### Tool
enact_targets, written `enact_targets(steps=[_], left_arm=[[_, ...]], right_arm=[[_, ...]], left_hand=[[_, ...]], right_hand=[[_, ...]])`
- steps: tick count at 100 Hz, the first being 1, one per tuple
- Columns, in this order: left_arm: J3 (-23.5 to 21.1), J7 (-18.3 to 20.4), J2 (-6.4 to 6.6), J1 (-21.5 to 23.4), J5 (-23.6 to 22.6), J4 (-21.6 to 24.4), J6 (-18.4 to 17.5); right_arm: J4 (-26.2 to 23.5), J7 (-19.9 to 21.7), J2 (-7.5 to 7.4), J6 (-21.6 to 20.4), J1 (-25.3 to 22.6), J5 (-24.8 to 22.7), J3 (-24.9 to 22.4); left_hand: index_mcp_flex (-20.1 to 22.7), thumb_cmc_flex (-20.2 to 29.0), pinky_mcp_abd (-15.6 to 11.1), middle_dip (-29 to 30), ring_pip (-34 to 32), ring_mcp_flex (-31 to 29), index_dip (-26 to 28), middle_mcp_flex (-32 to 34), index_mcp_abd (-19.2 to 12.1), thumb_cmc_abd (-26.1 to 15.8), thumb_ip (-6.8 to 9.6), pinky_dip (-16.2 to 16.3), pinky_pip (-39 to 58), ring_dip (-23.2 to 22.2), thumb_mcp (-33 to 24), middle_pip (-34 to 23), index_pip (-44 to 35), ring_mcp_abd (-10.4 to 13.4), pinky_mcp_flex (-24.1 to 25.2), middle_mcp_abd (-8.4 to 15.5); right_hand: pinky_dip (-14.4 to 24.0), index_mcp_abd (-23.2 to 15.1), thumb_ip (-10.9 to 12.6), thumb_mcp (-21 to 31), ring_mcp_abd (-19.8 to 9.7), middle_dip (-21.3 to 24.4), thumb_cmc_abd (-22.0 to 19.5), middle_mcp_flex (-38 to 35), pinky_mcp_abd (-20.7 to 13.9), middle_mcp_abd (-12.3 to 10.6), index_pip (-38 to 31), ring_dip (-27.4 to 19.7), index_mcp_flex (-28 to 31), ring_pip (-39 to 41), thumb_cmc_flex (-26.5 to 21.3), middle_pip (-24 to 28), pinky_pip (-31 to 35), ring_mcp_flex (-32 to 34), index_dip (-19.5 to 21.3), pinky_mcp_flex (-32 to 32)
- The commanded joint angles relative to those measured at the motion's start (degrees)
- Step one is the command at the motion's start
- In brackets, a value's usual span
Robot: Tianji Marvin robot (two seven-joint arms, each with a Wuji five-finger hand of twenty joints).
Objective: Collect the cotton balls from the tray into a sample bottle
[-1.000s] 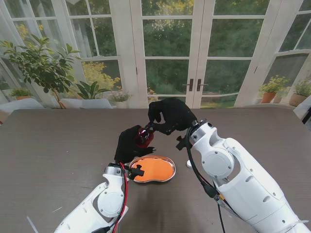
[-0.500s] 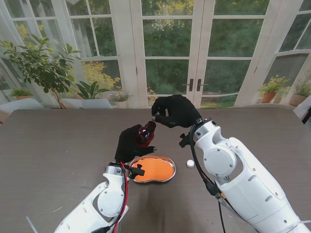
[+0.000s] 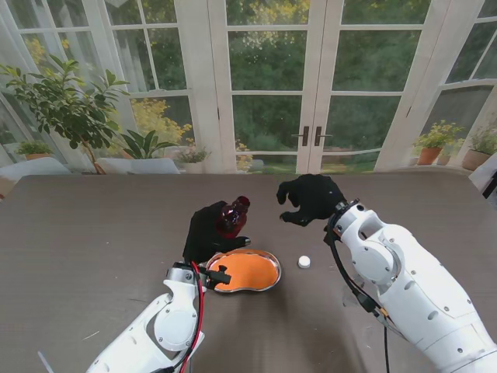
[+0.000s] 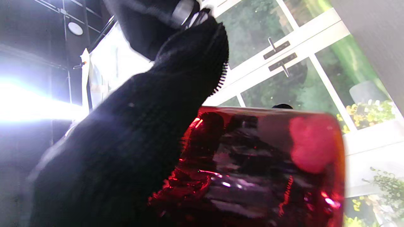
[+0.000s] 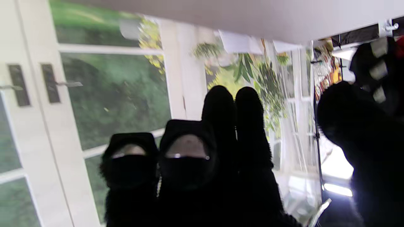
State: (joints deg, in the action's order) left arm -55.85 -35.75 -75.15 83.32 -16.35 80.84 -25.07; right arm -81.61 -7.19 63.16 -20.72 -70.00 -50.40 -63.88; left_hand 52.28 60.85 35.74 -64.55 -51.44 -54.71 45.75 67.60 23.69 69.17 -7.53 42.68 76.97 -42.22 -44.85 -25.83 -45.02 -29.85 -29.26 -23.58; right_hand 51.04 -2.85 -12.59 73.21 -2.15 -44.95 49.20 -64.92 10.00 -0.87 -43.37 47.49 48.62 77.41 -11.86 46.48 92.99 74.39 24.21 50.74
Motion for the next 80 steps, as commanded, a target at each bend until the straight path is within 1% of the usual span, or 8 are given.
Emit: enact_targets(steps=[1,10,25,34,45,54,62,80], left_arm=[[-0.1,1.0,-0.13,0.3,0.0,0.6,0.0],[-0.2,1.0,-0.06,0.7,-0.1,1.0,0.1],[-0.3,0.9,-0.06,1.2,0.1,1.7,0.1],[-0.4,0.9,0.0,1.5,-0.1,2.1,0.2],[-0.6,0.9,0.13,1.9,-0.3,2.7,0.3],[-0.8,0.8,0.23,2.3,-0.6,3.2,0.5],[-0.9,0.9,0.3,2.5,-0.7,3.6,0.5],[-1.0,0.9,0.4,3.0,-0.9,4.2,0.8]], right_arm=[[2.5,0.7,-0.98,-0.1,-0.2,1.1,0.7],[5.8,-0.5,-1.49,-2.3,0.6,-1.3,1.8],[10.4,-3.5,-2.27,-5.5,2.4,-5.4,4.6],[12.7,-4.8,-2.57,-6.8,3.4,-6.5,6.3],[15.5,-6.6,-2.91,-8.3,4.9,-7.8,8.5],[18.1,-8.7,-3.2,-9.2,6.3,-9.1,10.9],[20.0,-10.0,-3.43,-9.3,7.5,-9.8,12.9],[25.8,-13.4,-3.44,-8.4,11.1,-9.6,18.8]], left_hand=[[5.6,4.9,-1.1,0.2,-0.4,-0.2,2.3,1.9,-9.3,-49.3,2.15,0.5,-0.3,-0.4,-1.9,-0.4,-7.5,-5.0,2.0,1.3],[5.6,4.8,-1.1,0.2,-0.4,-0.2,2.3,1.9,-9.4,-49.2,2.16,0.5,-0.3,-0.4,-2.1,-0.4,-7.5,-5.0,1.9,1.2],[5.7,4.8,-0.8,0.1,-0.4,-0.3,2.2,2.0,-9.3,-49.1,2.17,0.5,-0.3,-0.4,-2.3,-0.4,-7.6,-5.2,1.9,1.2],[5.7,4.8,-0.9,0.1,-0.4,-0.4,2.2,2.1,-9.1,-49.0,2.2,0.6,-0.3,-0.4,-2.4,-0.4,-7.6,-5.1,1.8,1.2],[5.7,4.7,-0.9,0.1,-0.5,-0.5,2.2,2.2,-9.2,-49.0,2.21,0.6,-0.2,-0.4,-2.5,-0.5,-7.7,-5.0,1.8,1.2],[5.7,4.7,-0.8,0.1,-0.5,-0.6,2.2,2.2,-9.1,-48.8,2.24,0.6,-0.2,-0.4,-2.6,-0.5,-7.7,-5.1,1.7,1.1],[5.8,4.7,-0.7,0.1,-0.5,-0.6,2.2,2.3,-9.1,-48.8,2.25,0.6,-0.2,-0.4,-2.7,-0.5,-7.7,-5.1,1.7,1.2],[5.8,4.6,-0.6,0.2,-0.5,-0.7,2.1,2.3,-9.0,-48.9,2.26,0.6,-0.2,-0.4,-2.9,-0.5,-7.7,-5.1,1.6,1.1]], right_hand=[[-0.4,-1.2,0.7,2.1,-1.4,0.3,3.4,0.4,-1.3,-0.5,-0.6,-0.7,1.4,0.0,-0.4,0.9,0.4,1.2,1.7,0.6],[-0.5,-2.0,0.0,3.3,-1.8,-0.2,7.5,0.4,-1.3,-0.8,0.0,-0.5,2.0,0.1,0.0,1.4,0.4,1.2,1.6,0.9],[-0.6,-3.0,-0.9,4.5,-2.6,-1.1,12.8,0.6,-1.6,-1.5,1.0,-0.1,2.2,0.6,1.4,2.2,0.4,1.3,1.1,1.3],[-0.6,-3.7,-1.4,5.4,-3.0,-1.8,16.2,0.8,-1.8,-1.6,1.5,0.2,2.6,1.0,2.1,2.8,0.5,1.3,0.8,1.5],[-0.3,-4.5,-1.9,6.2,-3.4,-2.8,19.0,0.5,-1.9,-2.0,1.9,0.9,3.5,2.4,2.4,3.9,1.0,1.3,0.4,2.0],[-0.2,-4.9,-2.2,6.7,-4.0,-3.8,20.8,-0.2,-1.9,-2.4,2.3,1.7,4.2,4.2,2.6,5.1,1.6,1.3,0.0,2.9],[-0.1,-4.8,-2.3,6.8,-4.6,-4.7,21.2,-1.0,-1.9,-2.8,2.8,2.6,4.2,6.1,2.8,6.0,2.2,1.3,-0.4,3.8],[-0.2,-4.1,-2.5,7.0,-5.0,-6.2,22.5,-4.0,-1.4,-3.3,3.0,4.5,4.5,10.3,3.0,7.7,3.7,1.3,-0.9,6.3]])
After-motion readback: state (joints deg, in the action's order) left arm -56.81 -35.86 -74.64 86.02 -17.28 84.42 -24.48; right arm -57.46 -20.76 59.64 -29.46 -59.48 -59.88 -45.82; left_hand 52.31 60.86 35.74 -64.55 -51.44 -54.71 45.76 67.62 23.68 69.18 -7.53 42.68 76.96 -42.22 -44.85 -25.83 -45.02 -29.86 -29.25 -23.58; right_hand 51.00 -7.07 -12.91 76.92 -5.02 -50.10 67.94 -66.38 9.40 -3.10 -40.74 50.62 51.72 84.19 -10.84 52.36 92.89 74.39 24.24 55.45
